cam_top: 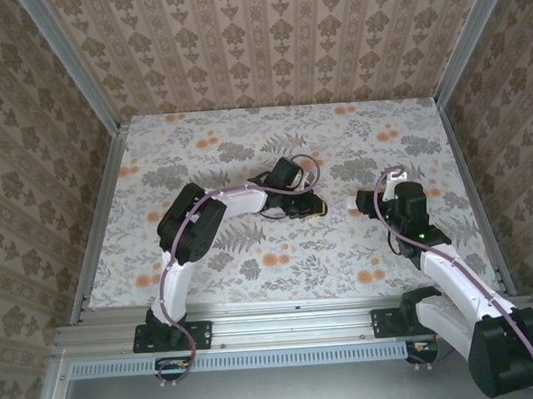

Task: Insert wireless bluetooth earbuds into charging case

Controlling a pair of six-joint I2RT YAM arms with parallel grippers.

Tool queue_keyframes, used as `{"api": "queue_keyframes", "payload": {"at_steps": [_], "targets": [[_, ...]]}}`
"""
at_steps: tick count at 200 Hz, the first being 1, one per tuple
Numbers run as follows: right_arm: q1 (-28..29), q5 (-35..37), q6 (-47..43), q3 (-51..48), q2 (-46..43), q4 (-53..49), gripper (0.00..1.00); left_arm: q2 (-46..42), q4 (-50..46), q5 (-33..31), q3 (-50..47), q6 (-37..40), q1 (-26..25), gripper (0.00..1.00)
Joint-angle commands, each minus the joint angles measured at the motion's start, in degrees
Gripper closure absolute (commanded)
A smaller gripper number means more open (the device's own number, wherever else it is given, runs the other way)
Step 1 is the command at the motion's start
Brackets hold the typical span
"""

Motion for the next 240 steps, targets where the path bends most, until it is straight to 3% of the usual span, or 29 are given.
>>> {"api": "queue_keyframes", "payload": {"at_steps": [1, 38, 87, 114, 156, 175, 178, 180, 189, 195, 198, 229, 240], "targets": [[-0.4, -0.8, 0.3, 1.8, -1.6, -0.4, 0.36, 1.4, -4.7, -0.3, 1.7, -2.4, 0.7, 0.79], [-0.5, -0.1, 0.0, 1.5, -3.6, -1.2, 0.36, -0.4, -10.3, -3.8, 1.9, -0.6, 1.4, 0.61], [-1.0, 0.1, -1.2, 1.7, -3.4, -2.2, 0.35, -4.6, -16.8, -7.9, 1.0, 3.1, 1.9, 0.55], [-1.3, 0.2, -2.3, 1.6, -3.0, -1.6, 0.34, -9.3, -21.4, -13.3, -0.8, 7.1, 2.3, 0.5], [-2.0, 0.5, -5.1, 1.7, 1.0, 1.0, 0.31, -21.4, -27.0, -27.6, -5.2, 13.6, 5.3, 0.41], [-2.3, 1.6, -6.1, 1.7, 3.2, 2.9, 0.18, -27.7, -27.8, -35.3, -8.0, 17.4, 7.6, 0.34], [-2.3, 1.8, -6.2, 1.8, 3.6, 3.2, 0.05, -28.9, -27.7, -36.9, -8.7, 18.2, 8.1, 0.32], [-2.3, 1.9, -6.4, 1.8, 3.8, 3.4, 0.01, -29.6, -27.4, -37.5, -9.2, 18.6, 8.4, 0.31], [-2.5, 2.9, -6.7, 1.7, 5.1, 4.7, 0.0, -33.1, -26.3, -41.6, -11.6, 20.8, 9.8, 0.23], [-2.7, 3.6, -7.1, 1.6, 6.0, 5.6, 0.0, -35.5, -25.2, -44.0, -13.4, 22.8, 10.7, 0.04], [-2.8, 3.9, -7.2, 1.6, 6.5, 6.1, 0.0, -36.8, -24.5, -45.2, -14.7, 23.9, 11.1, 0.01], [-3.5, 6.0, -9.1, 1.3, 12.0, 11.5, 0.0, -50.4, -13.9, -63.5, -28.8, 31.7, 13.5, 0.0], [-3.7, 6.6, -9.8, 0.3, 13.6, 15.6, 0.0, -55.2, -8.4, -67.2, -34.9, 33.9, 15.1, 0.0]]}}
